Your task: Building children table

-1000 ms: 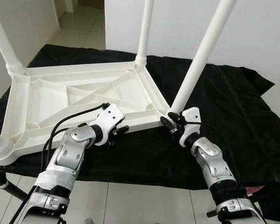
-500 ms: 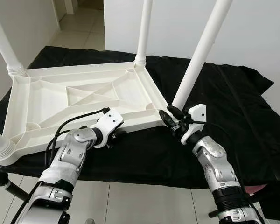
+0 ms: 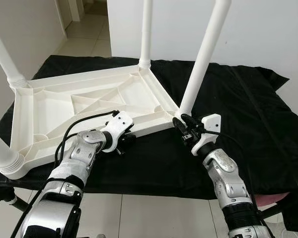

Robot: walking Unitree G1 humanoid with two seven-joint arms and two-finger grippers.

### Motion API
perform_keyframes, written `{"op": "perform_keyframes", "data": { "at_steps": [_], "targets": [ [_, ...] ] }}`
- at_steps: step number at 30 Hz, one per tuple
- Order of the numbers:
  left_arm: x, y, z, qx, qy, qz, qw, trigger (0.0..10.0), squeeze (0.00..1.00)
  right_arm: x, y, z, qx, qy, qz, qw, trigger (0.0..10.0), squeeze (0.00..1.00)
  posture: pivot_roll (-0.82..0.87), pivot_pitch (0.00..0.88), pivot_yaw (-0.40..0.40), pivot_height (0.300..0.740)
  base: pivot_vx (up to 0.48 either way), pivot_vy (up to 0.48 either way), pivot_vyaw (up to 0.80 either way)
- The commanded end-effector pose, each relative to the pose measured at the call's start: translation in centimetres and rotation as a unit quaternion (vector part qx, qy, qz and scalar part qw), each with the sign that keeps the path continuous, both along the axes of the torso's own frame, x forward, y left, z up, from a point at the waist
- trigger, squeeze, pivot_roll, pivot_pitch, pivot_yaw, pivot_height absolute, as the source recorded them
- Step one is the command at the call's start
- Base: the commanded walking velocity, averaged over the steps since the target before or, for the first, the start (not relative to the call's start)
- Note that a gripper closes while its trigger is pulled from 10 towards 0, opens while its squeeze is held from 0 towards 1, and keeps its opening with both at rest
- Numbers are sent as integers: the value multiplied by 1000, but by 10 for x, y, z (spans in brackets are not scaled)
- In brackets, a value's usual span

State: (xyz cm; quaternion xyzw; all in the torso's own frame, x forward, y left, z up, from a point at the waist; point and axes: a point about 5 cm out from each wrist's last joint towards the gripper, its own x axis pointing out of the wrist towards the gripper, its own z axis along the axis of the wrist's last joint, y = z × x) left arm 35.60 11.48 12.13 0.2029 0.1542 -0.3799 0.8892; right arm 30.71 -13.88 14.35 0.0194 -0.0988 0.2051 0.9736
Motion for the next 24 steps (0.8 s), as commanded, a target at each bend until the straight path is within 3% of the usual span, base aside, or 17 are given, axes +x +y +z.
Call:
{"op": "perform_keyframes", "data": {
  "at_steps": [1,11,22,24],
  "targets": [
    [13,9,5,10,-94,172,981,0,0,0,2,-2,-2,0,-11,1000,10000,0,-61,0,26,740,0,0,0],
    [21,-24,20,-48,-113,165,979,0,0,9,12,-10,-17,22,-76,997,10000,0,-73,0,7,740,0,0,0],
    [20,-45,26,-76,-125,162,976,0,0,17,17,-8,-17,20,-86,996,10000,0,-78,0,-2,740,0,0,0],
    [16,-59,25,-86,-124,147,978,235,0,19,19,-7,-19,19,-89,996,10000,0,-77,0,-4,740,0,0,0]
  ]
}}
